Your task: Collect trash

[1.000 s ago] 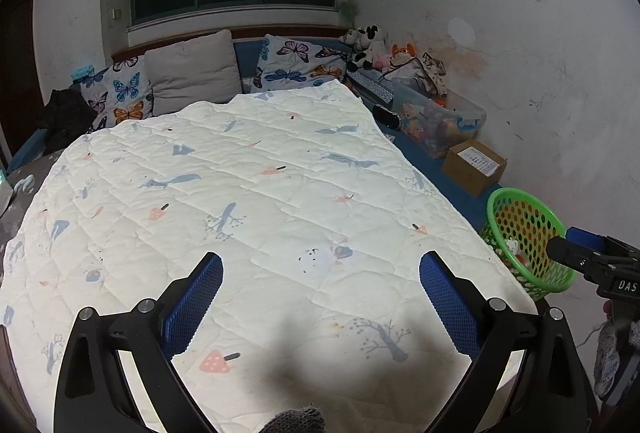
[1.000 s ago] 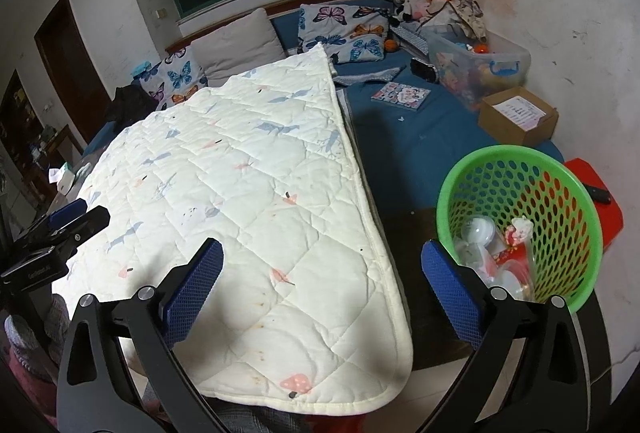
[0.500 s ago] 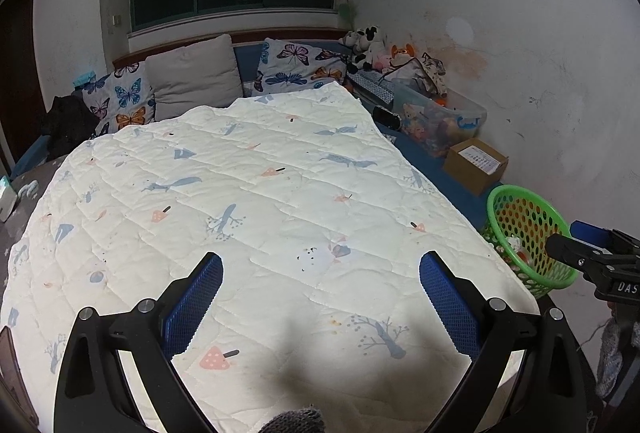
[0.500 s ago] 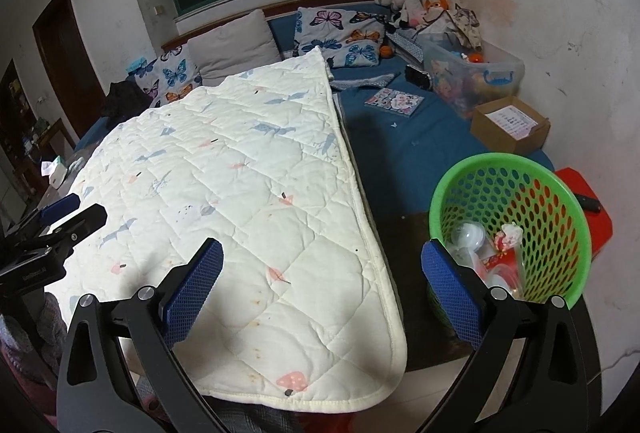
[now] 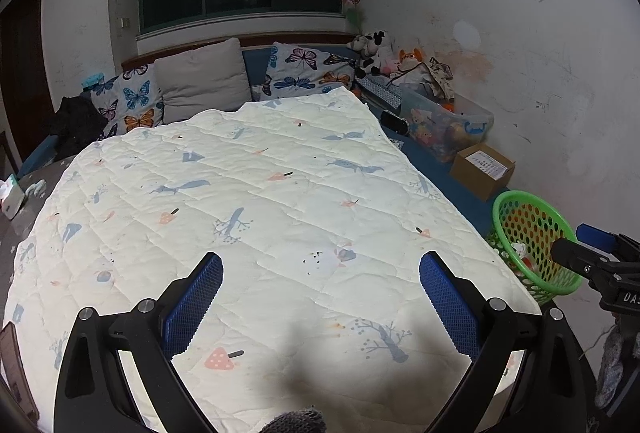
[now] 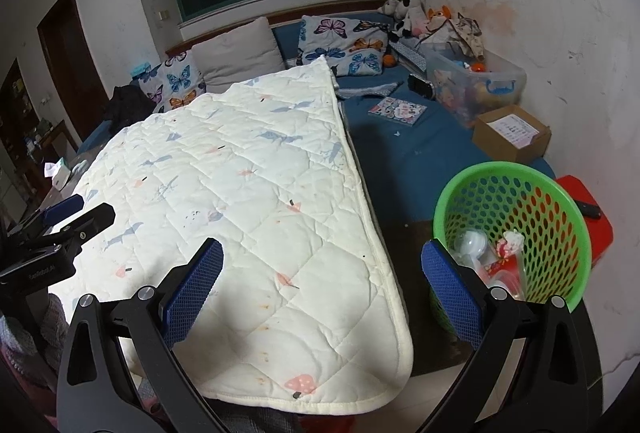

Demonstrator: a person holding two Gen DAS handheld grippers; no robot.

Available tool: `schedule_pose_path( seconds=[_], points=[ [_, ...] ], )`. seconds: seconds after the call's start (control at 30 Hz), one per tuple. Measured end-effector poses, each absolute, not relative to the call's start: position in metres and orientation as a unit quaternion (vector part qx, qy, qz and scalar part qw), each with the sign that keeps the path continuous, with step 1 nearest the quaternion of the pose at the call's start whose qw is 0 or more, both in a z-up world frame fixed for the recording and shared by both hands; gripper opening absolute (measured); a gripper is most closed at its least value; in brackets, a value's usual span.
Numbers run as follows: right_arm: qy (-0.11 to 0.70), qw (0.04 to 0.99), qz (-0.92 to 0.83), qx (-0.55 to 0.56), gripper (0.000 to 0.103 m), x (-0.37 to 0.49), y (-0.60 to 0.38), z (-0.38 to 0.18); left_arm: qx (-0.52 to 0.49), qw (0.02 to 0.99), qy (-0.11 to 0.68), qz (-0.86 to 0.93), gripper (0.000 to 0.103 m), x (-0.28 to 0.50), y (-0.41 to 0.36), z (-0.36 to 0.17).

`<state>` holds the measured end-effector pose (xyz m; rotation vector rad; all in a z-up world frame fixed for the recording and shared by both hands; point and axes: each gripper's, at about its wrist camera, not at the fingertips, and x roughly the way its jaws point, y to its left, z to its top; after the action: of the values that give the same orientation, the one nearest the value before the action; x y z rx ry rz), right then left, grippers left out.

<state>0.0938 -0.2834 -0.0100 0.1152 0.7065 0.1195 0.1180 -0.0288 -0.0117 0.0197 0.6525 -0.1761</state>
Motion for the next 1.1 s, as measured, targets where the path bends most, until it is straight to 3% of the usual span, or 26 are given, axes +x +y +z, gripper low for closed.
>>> schedule_pose_path(
  seconds=[1.1],
  points=[
    [0.340, 0.936, 0.070, 0.048, 0.099, 0.094, -0.271, -0.010, 0.010, 0.950, 0.306, -0.056, 0.095, 0.108, -0.019, -0.006]
  ],
)
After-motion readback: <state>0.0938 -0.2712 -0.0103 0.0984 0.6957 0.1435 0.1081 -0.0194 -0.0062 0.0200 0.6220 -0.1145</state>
